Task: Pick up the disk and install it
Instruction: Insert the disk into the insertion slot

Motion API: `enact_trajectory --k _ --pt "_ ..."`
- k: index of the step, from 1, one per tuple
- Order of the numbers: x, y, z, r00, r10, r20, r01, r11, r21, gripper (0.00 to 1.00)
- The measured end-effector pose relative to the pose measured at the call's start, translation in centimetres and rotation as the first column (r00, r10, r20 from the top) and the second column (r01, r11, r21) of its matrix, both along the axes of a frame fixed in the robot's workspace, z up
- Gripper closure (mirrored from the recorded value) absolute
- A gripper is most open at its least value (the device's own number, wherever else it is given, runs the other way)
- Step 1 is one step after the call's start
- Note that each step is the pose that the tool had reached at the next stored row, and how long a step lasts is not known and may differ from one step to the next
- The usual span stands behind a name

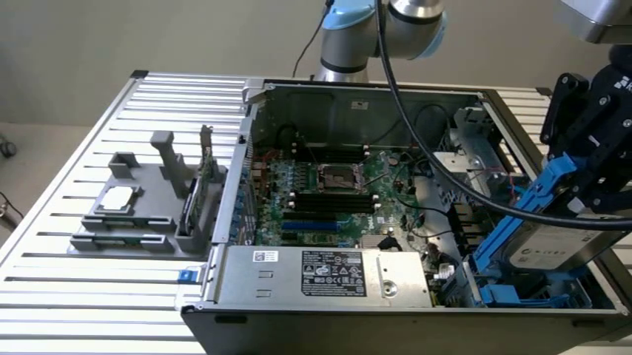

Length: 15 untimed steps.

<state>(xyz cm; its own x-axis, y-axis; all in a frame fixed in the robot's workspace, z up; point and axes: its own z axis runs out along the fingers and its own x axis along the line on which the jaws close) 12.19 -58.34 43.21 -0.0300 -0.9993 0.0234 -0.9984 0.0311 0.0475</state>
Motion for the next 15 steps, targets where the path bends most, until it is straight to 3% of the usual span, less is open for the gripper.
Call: enact_trajectory --k 15 --pt "-0.08 -0.05 -0.98 0.9999 0.011 0.0008 -0.011 0.9999 -0.0018 0.67"
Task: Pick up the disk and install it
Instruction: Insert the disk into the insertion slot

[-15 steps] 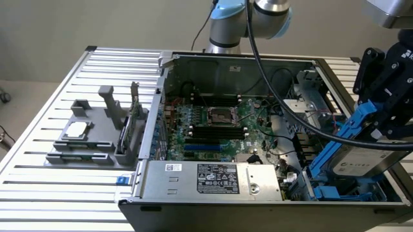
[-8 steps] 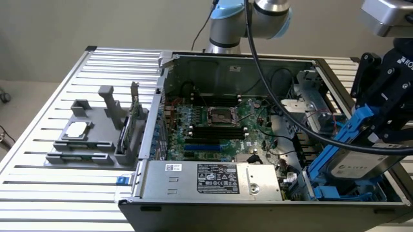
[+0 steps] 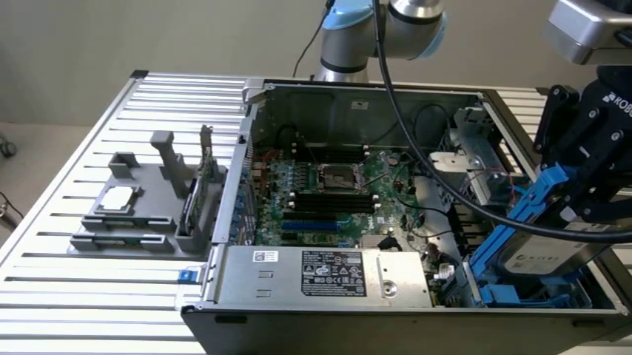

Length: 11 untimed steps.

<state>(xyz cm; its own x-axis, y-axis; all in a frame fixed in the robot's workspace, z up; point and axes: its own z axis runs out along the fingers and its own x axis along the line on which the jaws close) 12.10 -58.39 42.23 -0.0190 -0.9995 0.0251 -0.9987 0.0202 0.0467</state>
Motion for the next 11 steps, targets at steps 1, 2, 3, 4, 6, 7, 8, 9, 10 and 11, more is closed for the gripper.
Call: enact_trajectory --k 1,2,3,4,6,7,8,9,10,11 --pt "-0.03 0.0 -0.02 1.0 0.004 0.0 -0.004 1.0 0.0001 0.67" --pt "-0.06 -0.01 -0.04 1.0 0.008 0.0 -0.008 1.0 0.0004 0.67" --pt "-0.07 0.0 -0.05 0.9999 0.013 0.0 -0.013 0.9999 0.0003 0.67" --pt "-0.07 -0.01 -0.05 0.9999 0.016 0.0 -0.016 0.9999 0.0002 0.67" --pt "-0.09 -0.01 -0.05 0.9998 0.018 0.0017 -0.018 0.9998 0.0 0.67" --pt "-0.09 -0.01 -0.09 0.9998 0.018 0.0048 -0.018 0.9998 0.0 0.67" --pt "-0.1 -0.01 -0.17 0.9998 0.018 0.0082 -0.018 0.9998 -0.0002 0.67" --pt "-0.1 -0.01 -0.28 0.9998 0.018 0.012 -0.018 0.9998 -0.0003 0.67" --pt "-0.13 -0.01 -0.39 0.9997 0.018 0.0143 -0.018 0.9998 -0.0005 0.67" --pt "-0.18 -0.01 -0.52 0.9997 0.018 0.0155 -0.018 0.9998 -0.0002 0.67"
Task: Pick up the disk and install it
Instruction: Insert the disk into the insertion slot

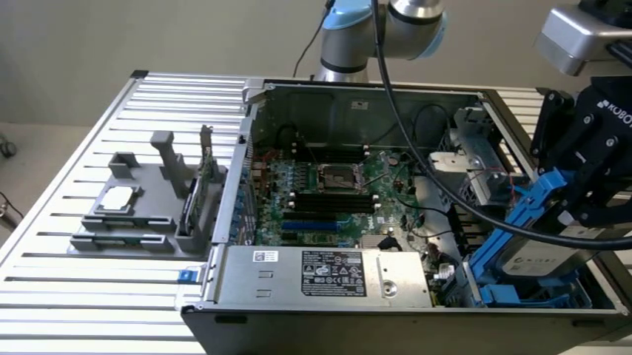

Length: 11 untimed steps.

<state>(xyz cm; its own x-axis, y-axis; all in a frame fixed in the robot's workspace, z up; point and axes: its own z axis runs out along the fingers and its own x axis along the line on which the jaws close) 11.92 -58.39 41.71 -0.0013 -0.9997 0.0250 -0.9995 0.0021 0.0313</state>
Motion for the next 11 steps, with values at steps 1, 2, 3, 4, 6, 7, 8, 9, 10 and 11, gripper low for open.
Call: enact_trajectory --k 1,2,3,4,6,7,8,9,10,11 --pt "-0.07 0.0 -0.09 1.0 0.0 0.0012 0.0 1.0 0.0 0.67" --pt "-0.14 0.0 -0.16 1.0 0.0 0.002 0.0 1.0 0.0001 0.67" --pt "-0.23 -0.01 -0.21 1.0 0.0 0.003 0.0 1.0 0.0001 0.67" --pt "-0.33 0.0 -0.24 1.0 0.0 0.0038 0.0 1.0 0.0 0.67" --pt "-0.49 -0.01 -0.34 1.0 0.0 0.0056 0.0 1.0 0.0001 0.67" --pt "-0.52 0.0 -0.39 1.0 0.0 0.0075 0.0 1.0 0.0002 0.67" --pt "-0.54 0.0 -0.46 0.9999 0.0 0.0105 0.0 1.0 0.0001 0.67" --pt "-0.55 0.0 -0.53 0.9999 0.0 0.0133 0.0 1.0 0.0 0.67" --pt "-0.55 0.0 -0.62 0.9999 0.0 0.0152 0.0 1.0 -0.0001 0.67" --pt "-0.56 0.0 -0.73 0.9999 0.0 0.0169 0.0 1.0 -0.0002 0.67"
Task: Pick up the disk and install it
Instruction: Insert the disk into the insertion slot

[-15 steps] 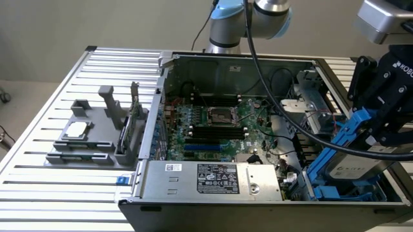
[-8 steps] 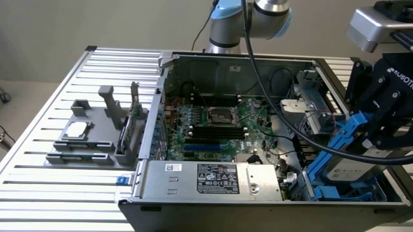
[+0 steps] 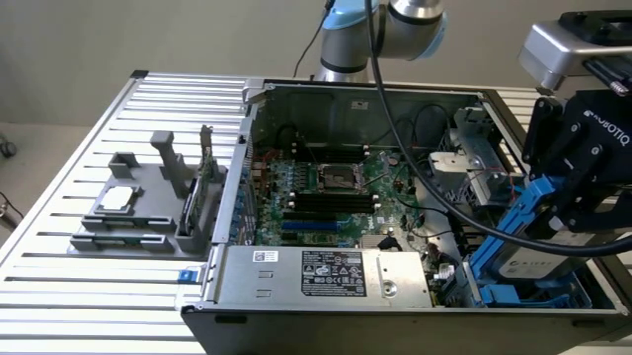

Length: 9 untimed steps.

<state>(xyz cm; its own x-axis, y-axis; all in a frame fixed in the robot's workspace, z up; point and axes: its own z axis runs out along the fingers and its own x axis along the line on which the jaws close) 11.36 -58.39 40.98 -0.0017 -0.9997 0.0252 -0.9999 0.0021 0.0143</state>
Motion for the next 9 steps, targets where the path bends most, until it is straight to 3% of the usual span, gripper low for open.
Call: enact_trajectory --k 4,9 --pt "-0.03 0.0 -0.65 1.0 0.0 0.008 0.0 1.0 0.0001 0.67" --pt "-0.13 -0.01 -0.85 1.0 0.0 0.0096 0.0 1.0 0.0 0.67"
